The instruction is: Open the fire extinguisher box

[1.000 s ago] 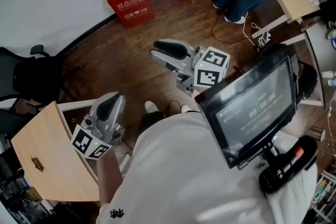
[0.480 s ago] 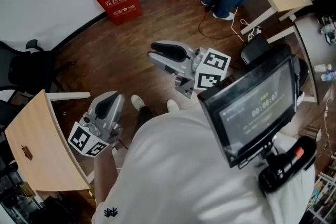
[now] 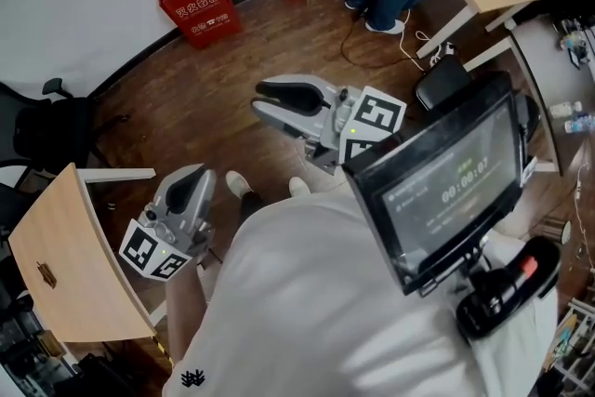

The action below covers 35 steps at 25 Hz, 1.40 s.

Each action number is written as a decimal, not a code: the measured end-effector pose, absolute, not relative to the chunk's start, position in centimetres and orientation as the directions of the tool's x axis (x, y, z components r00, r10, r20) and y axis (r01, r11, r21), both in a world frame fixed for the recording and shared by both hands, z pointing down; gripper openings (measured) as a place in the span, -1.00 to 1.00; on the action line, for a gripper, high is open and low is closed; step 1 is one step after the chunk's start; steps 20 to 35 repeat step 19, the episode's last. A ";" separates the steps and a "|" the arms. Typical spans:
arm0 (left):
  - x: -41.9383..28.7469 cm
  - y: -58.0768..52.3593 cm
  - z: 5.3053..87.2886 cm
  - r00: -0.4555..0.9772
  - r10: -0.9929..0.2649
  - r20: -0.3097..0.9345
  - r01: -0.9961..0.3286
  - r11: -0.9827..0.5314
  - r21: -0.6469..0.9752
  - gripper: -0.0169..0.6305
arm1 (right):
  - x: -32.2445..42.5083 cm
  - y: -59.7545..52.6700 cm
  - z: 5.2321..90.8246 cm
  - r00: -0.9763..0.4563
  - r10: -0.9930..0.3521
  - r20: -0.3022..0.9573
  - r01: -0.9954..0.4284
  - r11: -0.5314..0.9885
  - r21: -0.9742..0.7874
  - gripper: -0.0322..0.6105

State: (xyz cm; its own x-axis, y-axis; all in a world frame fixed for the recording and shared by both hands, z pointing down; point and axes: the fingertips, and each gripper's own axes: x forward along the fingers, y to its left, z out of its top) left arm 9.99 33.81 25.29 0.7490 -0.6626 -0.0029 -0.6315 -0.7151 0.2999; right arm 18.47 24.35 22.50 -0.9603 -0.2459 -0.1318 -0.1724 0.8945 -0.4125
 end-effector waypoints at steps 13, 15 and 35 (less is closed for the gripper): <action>8.7 32.6 25.5 0.763 -0.646 -0.027 -0.609 -0.732 0.304 -0.96 | 16.6 23.8 21.9 -0.958 -0.254 -0.136 -0.186 0.906 -0.380 -0.61; 8.0 32.1 25.6 0.762 -0.647 -0.029 -0.609 -0.731 0.307 -0.96 | 16.0 23.5 22.3 -0.959 -0.254 -0.125 -0.190 0.905 -0.381 -0.62; 6.2 30.9 26.3 0.756 -0.653 -0.035 -0.611 -0.725 0.319 -0.96 | 14.5 22.2 23.7 -0.964 -0.253 -0.084 -0.201 0.898 -0.391 -0.63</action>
